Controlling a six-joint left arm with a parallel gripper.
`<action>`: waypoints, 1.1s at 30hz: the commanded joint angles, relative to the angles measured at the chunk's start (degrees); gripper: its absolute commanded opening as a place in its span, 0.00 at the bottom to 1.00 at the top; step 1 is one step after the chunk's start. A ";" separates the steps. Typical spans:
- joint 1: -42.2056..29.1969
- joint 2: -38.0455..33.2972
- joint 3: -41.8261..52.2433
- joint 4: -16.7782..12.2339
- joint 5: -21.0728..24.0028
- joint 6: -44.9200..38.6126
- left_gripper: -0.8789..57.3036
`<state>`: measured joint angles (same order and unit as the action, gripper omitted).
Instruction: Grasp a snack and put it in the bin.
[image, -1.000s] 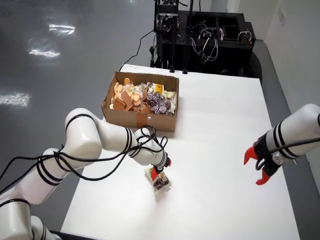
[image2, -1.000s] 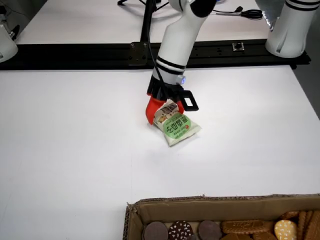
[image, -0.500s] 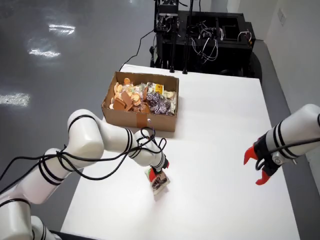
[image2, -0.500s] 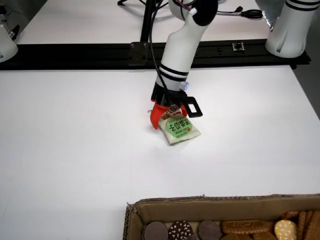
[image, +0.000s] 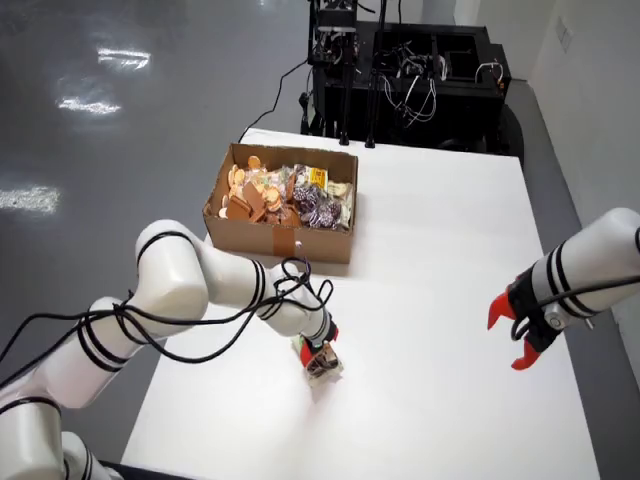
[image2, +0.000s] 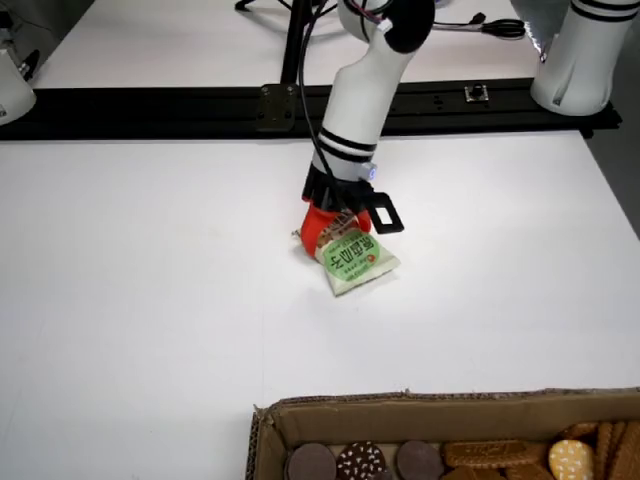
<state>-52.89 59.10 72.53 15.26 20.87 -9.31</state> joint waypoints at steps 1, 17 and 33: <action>-0.41 -0.05 0.04 -0.09 -0.28 -0.26 0.89; -0.68 1.48 0.22 -0.14 -1.33 -1.28 0.76; -0.25 2.05 -0.02 -0.06 -0.47 -2.44 0.44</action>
<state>-53.09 61.14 72.58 15.17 19.88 -11.45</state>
